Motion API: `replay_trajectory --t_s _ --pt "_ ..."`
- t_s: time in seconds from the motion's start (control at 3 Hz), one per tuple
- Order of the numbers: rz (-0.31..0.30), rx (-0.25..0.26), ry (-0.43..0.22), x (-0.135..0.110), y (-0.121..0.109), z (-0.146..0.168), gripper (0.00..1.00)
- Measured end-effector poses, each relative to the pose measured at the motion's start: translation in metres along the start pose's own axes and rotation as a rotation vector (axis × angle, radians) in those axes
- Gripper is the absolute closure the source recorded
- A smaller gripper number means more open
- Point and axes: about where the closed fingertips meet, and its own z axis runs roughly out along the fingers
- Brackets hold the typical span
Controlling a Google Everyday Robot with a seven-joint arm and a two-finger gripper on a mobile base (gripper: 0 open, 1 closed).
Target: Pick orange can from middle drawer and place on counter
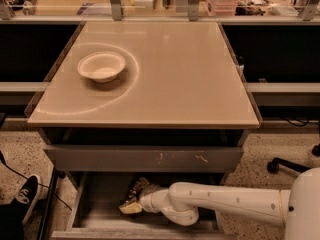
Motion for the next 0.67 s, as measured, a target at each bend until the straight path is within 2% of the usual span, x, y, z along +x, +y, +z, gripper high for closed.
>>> replay_trajectory --t_s 0.33,0.67 --pt "0.000 -0.001 0.000 0.000 0.000 0.000 0.87" --pt "0.022 0.031 -0.021 -0.007 -0.001 -0.036 1.00"
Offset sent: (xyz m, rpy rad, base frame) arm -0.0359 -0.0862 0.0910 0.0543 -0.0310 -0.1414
